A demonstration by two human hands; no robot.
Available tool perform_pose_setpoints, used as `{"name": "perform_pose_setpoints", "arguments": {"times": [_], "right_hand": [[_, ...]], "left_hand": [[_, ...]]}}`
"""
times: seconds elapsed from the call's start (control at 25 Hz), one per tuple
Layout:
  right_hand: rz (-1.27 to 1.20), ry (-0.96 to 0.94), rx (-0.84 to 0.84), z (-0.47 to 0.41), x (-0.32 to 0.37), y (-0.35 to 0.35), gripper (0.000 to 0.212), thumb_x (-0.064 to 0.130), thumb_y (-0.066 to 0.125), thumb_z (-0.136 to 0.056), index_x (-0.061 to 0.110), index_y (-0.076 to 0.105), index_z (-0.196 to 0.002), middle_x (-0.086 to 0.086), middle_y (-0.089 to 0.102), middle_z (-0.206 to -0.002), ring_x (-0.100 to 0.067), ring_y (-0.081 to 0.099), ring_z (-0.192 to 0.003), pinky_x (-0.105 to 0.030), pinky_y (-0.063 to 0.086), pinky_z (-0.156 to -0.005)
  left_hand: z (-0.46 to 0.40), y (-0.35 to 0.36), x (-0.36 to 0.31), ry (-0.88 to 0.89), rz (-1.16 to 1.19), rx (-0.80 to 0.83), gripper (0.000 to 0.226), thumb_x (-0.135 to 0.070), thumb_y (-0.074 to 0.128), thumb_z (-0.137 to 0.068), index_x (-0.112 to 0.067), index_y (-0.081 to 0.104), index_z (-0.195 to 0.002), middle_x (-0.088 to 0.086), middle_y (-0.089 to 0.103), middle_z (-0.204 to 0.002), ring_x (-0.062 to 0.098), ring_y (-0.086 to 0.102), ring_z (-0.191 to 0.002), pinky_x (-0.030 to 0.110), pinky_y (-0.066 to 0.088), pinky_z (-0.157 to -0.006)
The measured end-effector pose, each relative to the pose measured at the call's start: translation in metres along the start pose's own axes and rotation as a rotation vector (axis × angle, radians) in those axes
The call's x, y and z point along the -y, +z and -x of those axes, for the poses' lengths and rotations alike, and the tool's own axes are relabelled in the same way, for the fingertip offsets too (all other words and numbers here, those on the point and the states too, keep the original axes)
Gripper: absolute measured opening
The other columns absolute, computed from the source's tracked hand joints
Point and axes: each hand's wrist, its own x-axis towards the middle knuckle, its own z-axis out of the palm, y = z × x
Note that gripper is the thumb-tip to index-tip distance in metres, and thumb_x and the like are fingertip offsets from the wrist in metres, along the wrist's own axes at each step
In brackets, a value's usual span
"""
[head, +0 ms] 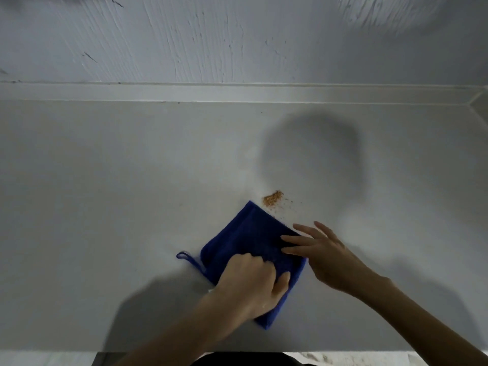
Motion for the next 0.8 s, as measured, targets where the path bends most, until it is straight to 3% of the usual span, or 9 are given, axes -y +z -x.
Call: {"name": "perform_pose_setpoints", "arguments": {"times": [0.08, 0.12, 0.2, 0.28, 0.4, 0.56, 0.72, 0.8], "right_hand": [[-0.006, 0.138, -0.137, 0.011, 0.012, 0.016, 0.049, 0.006, 0.050, -0.085, 0.020, 0.042, -0.132, 0.006, 0.035, -0.144, -0.018, 0.029, -0.137, -0.036, 0.010, -0.112], [0.006, 0.230, -0.234, 0.016, 0.023, 0.028, 0.046, 0.011, 0.053, -0.081, 0.013, 0.046, -0.127, -0.003, 0.044, -0.139, -0.025, 0.040, -0.131, -0.039, 0.024, -0.109], [0.041, 0.397, -0.356, 0.017, 0.050, 0.055, 0.046, 0.025, 0.043, -0.078, 0.003, 0.046, -0.118, -0.017, 0.052, -0.129, -0.035, 0.040, -0.122, -0.039, 0.036, -0.104], [0.004, 0.517, -0.359, 0.008, 0.075, 0.076, 0.050, 0.030, 0.025, -0.087, -0.003, 0.040, -0.121, -0.027, 0.050, -0.128, -0.036, 0.029, -0.123, -0.043, 0.027, -0.110], [-0.021, 0.617, -0.364, -0.012, 0.082, 0.086, 0.058, 0.030, 0.005, -0.094, -0.009, 0.032, -0.127, -0.035, 0.034, -0.135, -0.042, 0.020, -0.129, -0.041, 0.004, -0.111], [-0.026, 0.610, -0.431, -0.029, 0.062, 0.079, 0.062, 0.033, 0.003, -0.093, -0.008, 0.031, -0.129, -0.033, 0.036, -0.137, -0.037, 0.018, -0.132, -0.038, 0.001, -0.111], [-0.010, 0.607, -0.396, -0.055, 0.032, 0.066, 0.064, 0.037, 0.001, -0.093, -0.007, 0.026, -0.133, -0.030, 0.035, -0.140, -0.038, 0.028, -0.134, -0.035, 0.000, -0.111], [0.012, 0.592, -0.391, -0.069, 0.018, 0.059, 0.064, 0.037, 0.000, -0.093, -0.006, 0.025, -0.134, -0.029, 0.035, -0.140, -0.037, 0.026, -0.132, -0.034, -0.001, -0.111]], "left_hand": [[-0.002, 0.015, 0.018, -0.006, 0.065, -0.219, 0.044, -0.038, 0.027, -0.092, -0.013, 0.057, -0.111, 0.005, 0.069, -0.106, 0.023, 0.064, -0.094, 0.034, 0.051, -0.072], [-0.003, 0.026, 0.026, -0.037, 0.043, -0.215, 0.047, -0.039, 0.025, -0.092, -0.013, 0.053, -0.120, 0.005, 0.065, -0.119, 0.023, 0.059, -0.110, 0.036, 0.051, -0.087], [-0.005, 0.049, 0.035, -0.108, -0.004, -0.192, 0.055, -0.042, 0.013, -0.093, -0.011, 0.039, -0.131, 0.010, 0.048, -0.137, 0.028, 0.036, -0.130, 0.045, 0.028, -0.108], [-0.009, 0.067, 0.035, -0.119, 0.004, -0.177, 0.058, -0.042, 0.006, -0.093, -0.010, 0.032, -0.135, 0.013, 0.039, -0.143, 0.031, 0.023, -0.133, 0.048, 0.012, -0.108], [-0.021, 0.073, 0.035, -0.137, 0.016, -0.229, 0.056, -0.038, 0.006, -0.093, -0.011, 0.035, -0.133, 0.014, 0.043, -0.141, 0.032, 0.023, -0.132, 0.051, 0.018, -0.104], [-0.039, 0.070, 0.033, -0.190, 0.014, -0.302, 0.055, -0.037, 0.006, -0.094, -0.011, 0.035, -0.133, 0.015, 0.046, -0.138, 0.035, 0.027, -0.131, 0.051, 0.021, -0.103], [-0.069, 0.058, 0.034, -0.265, 0.062, -0.280, 0.056, -0.036, 0.004, -0.094, -0.011, 0.036, -0.132, 0.015, 0.048, -0.137, 0.037, 0.043, -0.126, 0.056, 0.040, -0.097], [-0.087, 0.051, 0.036, -0.283, 0.078, -0.255, 0.056, -0.036, 0.005, -0.094, -0.010, 0.037, -0.132, 0.015, 0.048, -0.137, 0.037, 0.044, -0.126, 0.057, 0.042, -0.095]]}}
